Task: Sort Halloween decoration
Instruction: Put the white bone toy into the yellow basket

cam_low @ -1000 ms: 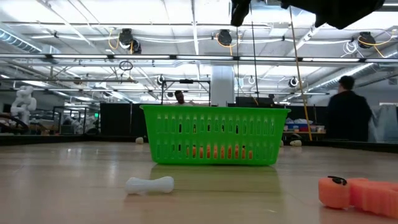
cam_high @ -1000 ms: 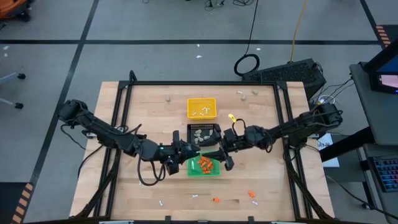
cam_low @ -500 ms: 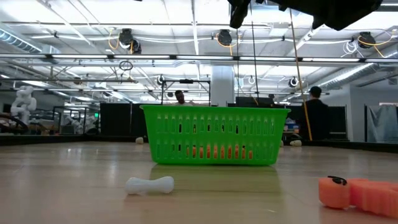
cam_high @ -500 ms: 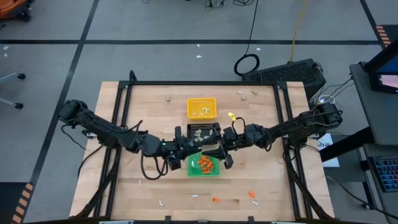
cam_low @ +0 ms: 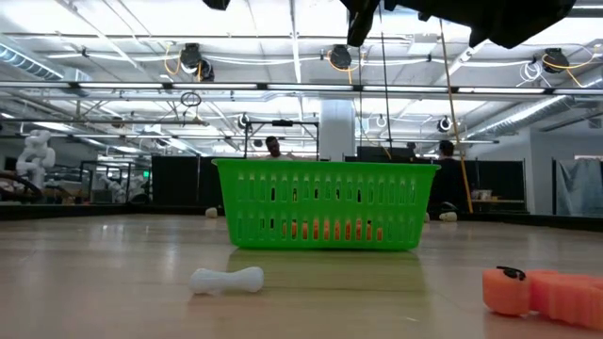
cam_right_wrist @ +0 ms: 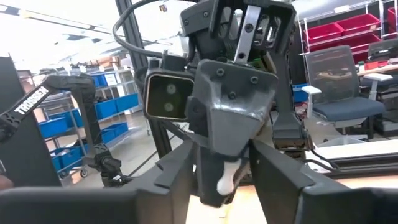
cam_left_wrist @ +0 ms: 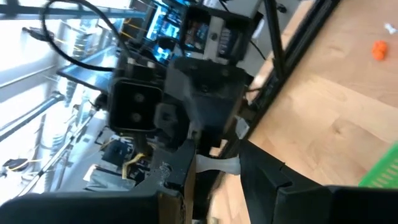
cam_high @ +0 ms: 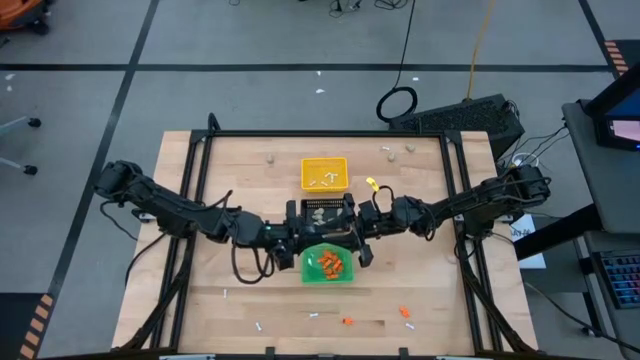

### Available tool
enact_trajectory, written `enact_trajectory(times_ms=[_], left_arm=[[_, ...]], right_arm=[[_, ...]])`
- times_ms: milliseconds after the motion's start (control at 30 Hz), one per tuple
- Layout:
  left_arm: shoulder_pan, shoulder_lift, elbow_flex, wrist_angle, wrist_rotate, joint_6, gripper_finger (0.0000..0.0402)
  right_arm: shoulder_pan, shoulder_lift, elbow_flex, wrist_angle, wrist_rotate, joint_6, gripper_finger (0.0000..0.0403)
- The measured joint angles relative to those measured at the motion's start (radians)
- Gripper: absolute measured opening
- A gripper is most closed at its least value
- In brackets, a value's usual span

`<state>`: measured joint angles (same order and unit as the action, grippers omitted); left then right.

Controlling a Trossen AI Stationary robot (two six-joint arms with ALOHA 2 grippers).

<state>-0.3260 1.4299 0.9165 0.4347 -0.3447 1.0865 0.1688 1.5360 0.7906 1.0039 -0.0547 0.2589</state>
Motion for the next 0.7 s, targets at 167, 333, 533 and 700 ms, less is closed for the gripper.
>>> enact_trajectory(times_ms=[167, 333, 533, 700], left_arm=[[0.001, 0.0, 0.0, 0.005, 0.0, 0.001, 0.0096], [0.001, 0.0, 0.0, 0.004, 0.0, 0.002, 0.0096], [0.0, 0.0, 0.0, 0.008, -0.009, 0.003, 0.0097], [0.001, 0.0, 0.0, 0.018, -0.033, -0.017, 0.0143]], right_arm=[[0.0, 0.0, 0.0, -0.005, 0.0, -0.012, 0.0096], [0.0, 0.0, 0.0, -0.008, 0.0, -0.024, 0.0049], [0.0, 0.0, 0.0, -0.008, -0.002, -0.044, 0.0006], [0.0, 0.0, 0.0, -0.005, -0.002, -0.065, 0.0006]])
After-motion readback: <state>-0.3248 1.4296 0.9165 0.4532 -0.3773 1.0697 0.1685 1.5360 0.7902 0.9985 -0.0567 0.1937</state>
